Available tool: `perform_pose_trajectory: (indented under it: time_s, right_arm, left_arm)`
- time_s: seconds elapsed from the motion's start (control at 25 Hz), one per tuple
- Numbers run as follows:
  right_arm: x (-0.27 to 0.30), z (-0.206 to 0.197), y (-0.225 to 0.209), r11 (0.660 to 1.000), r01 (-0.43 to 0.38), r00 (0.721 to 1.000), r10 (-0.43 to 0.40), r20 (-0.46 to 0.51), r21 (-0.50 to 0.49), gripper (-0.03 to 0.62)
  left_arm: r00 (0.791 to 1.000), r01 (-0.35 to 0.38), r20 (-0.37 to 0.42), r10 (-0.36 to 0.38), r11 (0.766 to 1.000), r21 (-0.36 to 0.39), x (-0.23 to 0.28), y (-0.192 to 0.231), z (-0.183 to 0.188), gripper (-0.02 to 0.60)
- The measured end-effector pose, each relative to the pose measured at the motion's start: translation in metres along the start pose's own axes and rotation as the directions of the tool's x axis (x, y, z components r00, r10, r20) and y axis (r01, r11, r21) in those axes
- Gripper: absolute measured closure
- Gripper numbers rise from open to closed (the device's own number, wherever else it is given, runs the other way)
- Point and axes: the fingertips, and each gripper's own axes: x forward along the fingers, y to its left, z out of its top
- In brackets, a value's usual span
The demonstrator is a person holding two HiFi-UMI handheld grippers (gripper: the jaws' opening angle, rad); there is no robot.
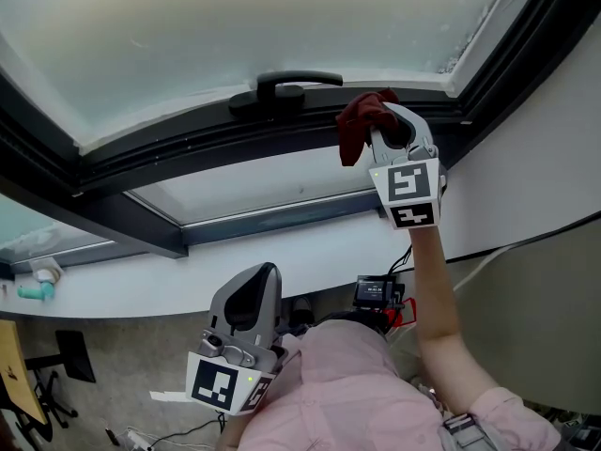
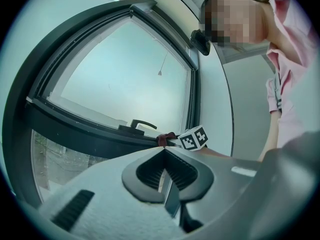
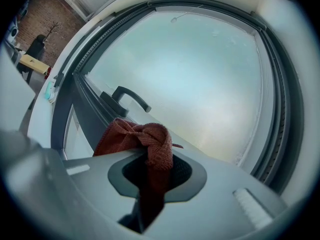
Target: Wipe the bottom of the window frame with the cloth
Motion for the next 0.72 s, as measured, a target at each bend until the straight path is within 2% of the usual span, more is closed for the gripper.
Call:
perform_pose_trajectory:
  time_s: [0.72]
  right_arm:
    - [-0.004,-0.019,-0.027,0.998,0.058,0.998,-0.057,-0.039,0.026,0.534]
  left_arm:
    - [1.000,0.002,-0.003,-0.002,1.000,-0.009,0.001,0.002,-0.002,0.580]
